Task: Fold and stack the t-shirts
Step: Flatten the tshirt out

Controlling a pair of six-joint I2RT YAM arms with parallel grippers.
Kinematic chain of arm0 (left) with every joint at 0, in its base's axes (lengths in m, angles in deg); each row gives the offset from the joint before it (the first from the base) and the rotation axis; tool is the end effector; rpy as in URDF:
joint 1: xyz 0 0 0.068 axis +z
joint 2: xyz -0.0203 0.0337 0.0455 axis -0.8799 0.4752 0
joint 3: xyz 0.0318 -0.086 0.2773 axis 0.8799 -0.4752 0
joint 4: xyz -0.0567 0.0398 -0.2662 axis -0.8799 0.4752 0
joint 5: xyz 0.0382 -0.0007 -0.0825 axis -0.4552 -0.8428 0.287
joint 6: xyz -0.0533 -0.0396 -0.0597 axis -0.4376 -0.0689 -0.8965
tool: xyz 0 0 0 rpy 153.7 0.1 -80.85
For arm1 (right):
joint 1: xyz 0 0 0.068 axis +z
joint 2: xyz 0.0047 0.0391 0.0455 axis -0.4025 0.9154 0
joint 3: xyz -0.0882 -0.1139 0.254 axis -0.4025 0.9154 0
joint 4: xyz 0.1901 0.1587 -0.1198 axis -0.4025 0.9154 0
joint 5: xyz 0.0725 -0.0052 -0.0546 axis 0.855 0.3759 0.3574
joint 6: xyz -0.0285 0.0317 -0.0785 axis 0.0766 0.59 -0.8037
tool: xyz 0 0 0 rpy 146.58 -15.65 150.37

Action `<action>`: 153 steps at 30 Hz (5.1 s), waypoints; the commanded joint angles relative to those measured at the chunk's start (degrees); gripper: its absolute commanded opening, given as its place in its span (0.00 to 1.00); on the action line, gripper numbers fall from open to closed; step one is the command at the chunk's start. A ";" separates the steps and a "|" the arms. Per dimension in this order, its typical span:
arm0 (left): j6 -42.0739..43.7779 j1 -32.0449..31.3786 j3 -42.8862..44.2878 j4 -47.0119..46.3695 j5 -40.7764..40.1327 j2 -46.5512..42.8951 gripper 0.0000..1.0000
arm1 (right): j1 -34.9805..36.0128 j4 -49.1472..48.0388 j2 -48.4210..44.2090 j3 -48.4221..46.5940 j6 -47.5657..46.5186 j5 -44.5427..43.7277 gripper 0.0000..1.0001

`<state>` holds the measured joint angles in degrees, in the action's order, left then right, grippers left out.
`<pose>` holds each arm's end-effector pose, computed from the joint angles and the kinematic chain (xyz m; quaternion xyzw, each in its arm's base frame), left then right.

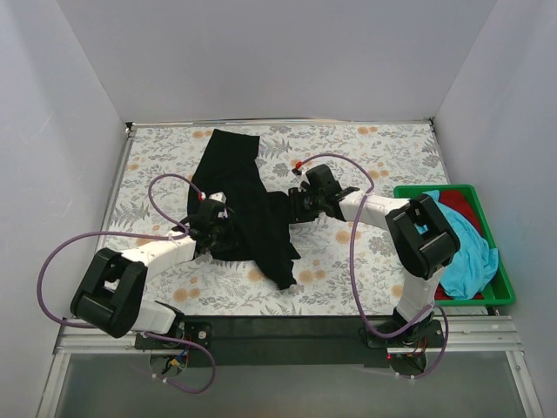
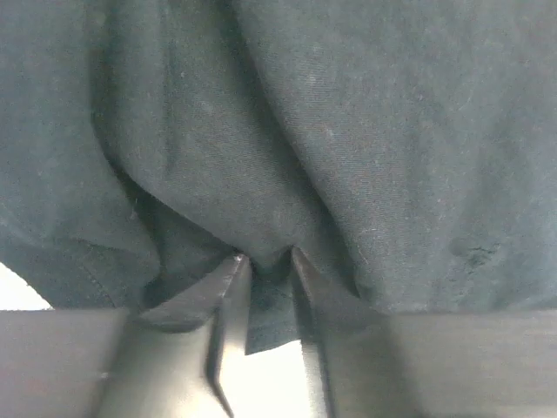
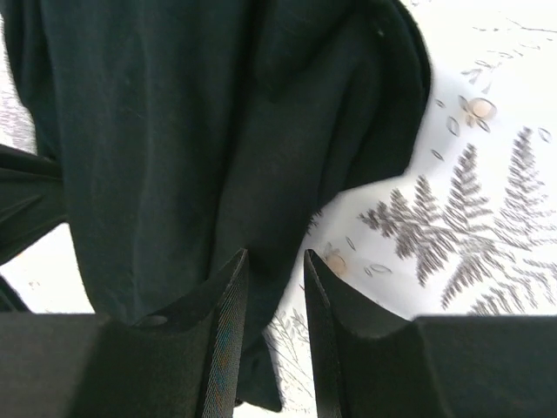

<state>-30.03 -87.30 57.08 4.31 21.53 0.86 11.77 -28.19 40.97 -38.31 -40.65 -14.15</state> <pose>0.2499 -0.1216 0.1249 -0.3622 0.8816 -0.2304 0.1963 0.3387 0.2692 0.1540 -0.1534 0.8982 0.3062 0.2757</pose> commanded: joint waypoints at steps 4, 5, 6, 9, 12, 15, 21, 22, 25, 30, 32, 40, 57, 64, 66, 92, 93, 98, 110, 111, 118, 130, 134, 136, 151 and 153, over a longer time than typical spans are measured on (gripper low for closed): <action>-1.44 -0.35 -0.86 -1.17 -1.86 0.47 0.00 | -0.09 -8.24 3.08 0.56 3.49 7.17 0.34; -1.53 -0.34 -1.21 -0.99 -1.87 0.38 0.00 | -0.09 -8.33 3.53 0.56 3.67 7.61 0.34; -1.88 -0.43 -1.65 -0.56 -2.13 0.12 0.00 | -0.09 -8.33 3.88 0.39 3.76 7.70 0.31; -2.32 -0.35 -2.27 0.76 -3.53 -0.41 0.00 | -0.44 -8.07 3.45 0.82 2.36 5.61 0.05; -2.93 -0.34 -2.01 2.26 -4.60 -1.02 0.00 | -3.15 -3.34 0.11 0.21 -1.58 0.61 0.01; -2.06 -0.35 -1.05 4.28 -6.44 -1.72 0.00 | -7.90 5.42 -4.81 -3.21 -8.42 -11.39 0.01; 2.60 -0.17 3.08 7.09 -11.45 -0.24 0.00 | -16.69 12.23 -10.53 -9.80 -17.49 -33.40 0.01; 3.91 0.18 3.87 7.35 -11.89 0.72 0.00 | -17.22 12.67 -10.79 -10.68 -18.38 -34.82 0.01; 9.44 1.50 7.91 8.50 -13.82 3.79 0.00 | -17.49 13.81 -9.75 -13.84 -21.02 -39.40 0.01; 19.19 5.09 16.34 8.59 -21.63 9.95 0.00 | -18.36 17.68 -7.28 -18.33 -20.06 -45.64 0.01; 21.23 6.59 18.90 7.19 -21.56 12.67 0.00 | -18.37 18.56 -7.54 -18.25 -18.83 -45.56 0.09; 17.99 7.39 33.76 4.28 -2.09 16.91 0.00 | -12.76 18.91 -14.74 -10.27 -18.04 -30.02 0.42; -16.19 5.73 6.70 6.84 6.29 -2.34 0.32 | -9.32 11.80 -28.37 9.78 -13.20 -17.34 0.49; -26.39 1.59 4.41 0.42 4.02 0.99 0.36 | -9.32 10.65 -28.64 10.58 -13.47 -18.66 0.49; -27.98 0.80 4.67 -2.03 4.45 3.44 0.36 | -9.49 10.48 -28.46 10.58 -13.73 -19.36 0.49; -27.55 -2.45 5.99 -2.76 -2.12 5.31 0.00 | -19.68 4.85 -12.39 2.25 -3.54 -23.58 0.47; -27.11 -2.45 5.99 -1.97 -2.66 3.22 0.00 | -19.77 4.94 -11.51 1.19 -3.27 -24.37 0.48; -23.42 -2.45 4.50 3.22 -5.82 -4.53 0.00 | -21.18 4.24 -4.21 -6.72 -2.92 -27.19 0.48; -21.30 -2.45 3.62 8.94 -9.34 -11.39 0.00 | -21.44 4.06 6.25 -11.66 -2.92 -25.87 0.28; -21.13 -2.45 3.96 9.20 -9.69 -11.83 0.00 | -21.36 4.06 6.17 -11.39 -2.75 -25.53 0.18; -7.98 -0.26 21.67 17.20 -26.73 -12.10 0.00 | -21.62 5.55 -7.18 -13.75 -8.27 -29.65 0.01; 14.81 12.66 74.87 14.38 -26.40 8.11 0.00 | -21.62 6.26 -17.64 -37.93 -19.00 -29.92 0.01; 18.33 12.66 77.80 14.30 -25.95 3.84 0.00 | -21.53 4.68 -25.97 -35.66 -22.16 -27.02 0.01; 20.96 12.66 75.78 13.51 -26.57 0.32 0.00 | -21.62 3.97 -29.94 -31.71 -23.04 -26.23 0.01; 31.16 12.66 82.62 16.41 -20.86 -12.80 0.00 | -21.62 6.43 -51.14 -28.17 -33.77 -22.10 0.01; 33.70 12.58 84.47 16.32 -21.65 -11.31 0.00 | -21.62 7.13 -50.61 -29.93 -33.86 -22.01 0.01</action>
<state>-4.28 -76.48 138.50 20.70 9.67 -12.61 -8.07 -22.11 -10.02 -65.11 -69.07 -28.01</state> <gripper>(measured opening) 0.016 0.021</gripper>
